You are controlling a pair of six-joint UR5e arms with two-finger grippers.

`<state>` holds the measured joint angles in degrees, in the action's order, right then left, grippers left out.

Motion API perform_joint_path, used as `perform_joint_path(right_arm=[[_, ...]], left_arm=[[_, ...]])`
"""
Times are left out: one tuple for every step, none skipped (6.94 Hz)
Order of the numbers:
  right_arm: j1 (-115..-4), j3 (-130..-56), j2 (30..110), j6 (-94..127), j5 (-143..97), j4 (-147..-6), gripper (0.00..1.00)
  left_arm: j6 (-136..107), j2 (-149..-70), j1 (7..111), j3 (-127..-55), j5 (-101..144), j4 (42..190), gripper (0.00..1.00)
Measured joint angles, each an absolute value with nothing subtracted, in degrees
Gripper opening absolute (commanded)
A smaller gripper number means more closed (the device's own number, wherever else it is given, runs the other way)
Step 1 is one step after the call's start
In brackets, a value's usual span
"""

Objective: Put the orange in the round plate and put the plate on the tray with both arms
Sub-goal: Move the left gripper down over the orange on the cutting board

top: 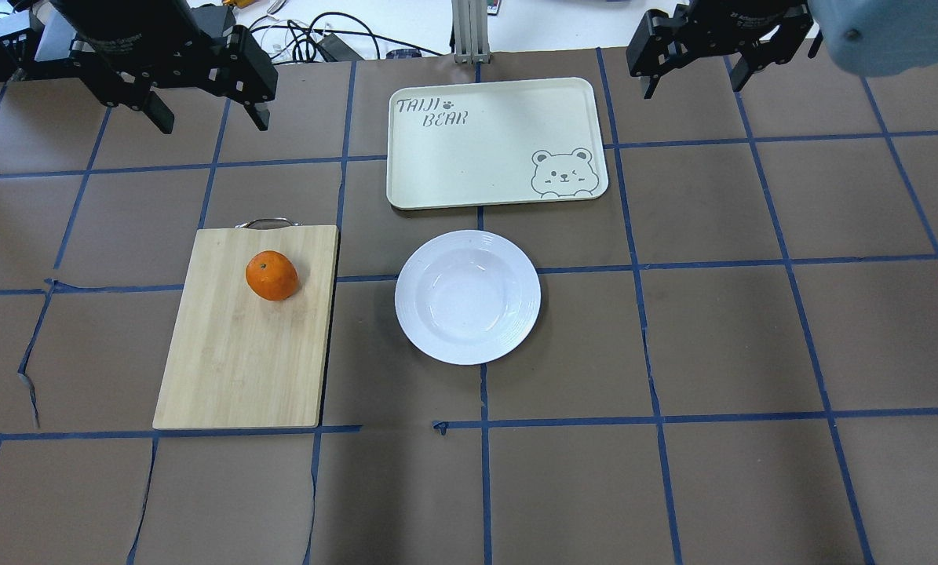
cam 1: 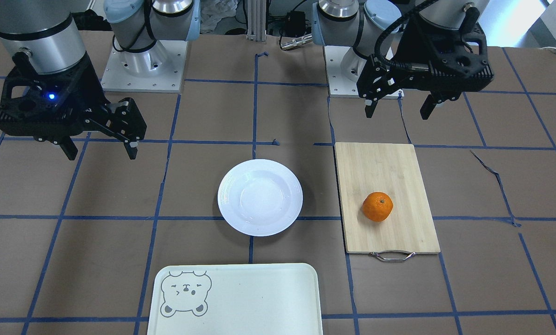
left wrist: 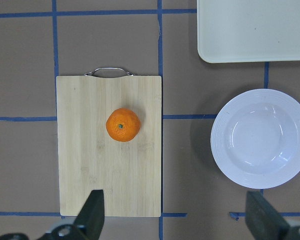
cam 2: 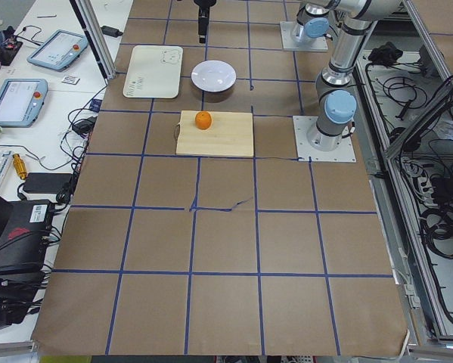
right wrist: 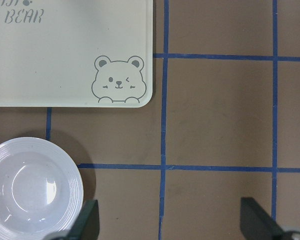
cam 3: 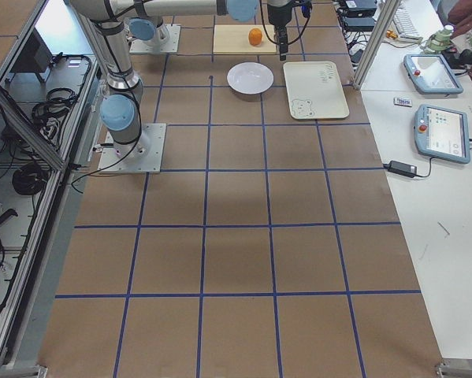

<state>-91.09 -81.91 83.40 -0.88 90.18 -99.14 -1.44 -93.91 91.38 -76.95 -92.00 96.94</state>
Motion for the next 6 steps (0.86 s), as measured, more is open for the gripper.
perform_joint_path(right_arm=[[-91.1, -81.9, 83.4, -0.9, 90.2, -99.1, 1.00], [-91.1, -81.9, 83.4, -0.9, 90.2, -99.1, 1.00], [-91.1, -81.9, 83.4, -0.9, 90.2, -99.1, 1.00], [-91.2, -81.8, 83.4, -0.9, 90.2, -99.1, 1.00], [-91.2, -81.8, 83.4, -0.9, 90.2, -99.1, 1.00], [-91.1, -81.8, 83.4, -0.9, 90.2, -99.1, 1.00]], left_arm=[[-1.7, -95.5, 91.2, -78.0, -92.2, 96.7, 1.00], [-1.9, -98.3, 90.9, -81.1, -92.6, 93.5, 1.00], [-1.8, -101.5, 90.5, -84.8, -92.8, 87.6, 1.00], [-1.3, -104.7, 89.6, -87.5, -92.9, 83.0, 1.00], [-0.2, -107.6, 88.1, -88.9, -92.9, 80.5, 1.00], [1.1, -109.9, 86.5, -89.5, -92.9, 79.9, 1.00]])
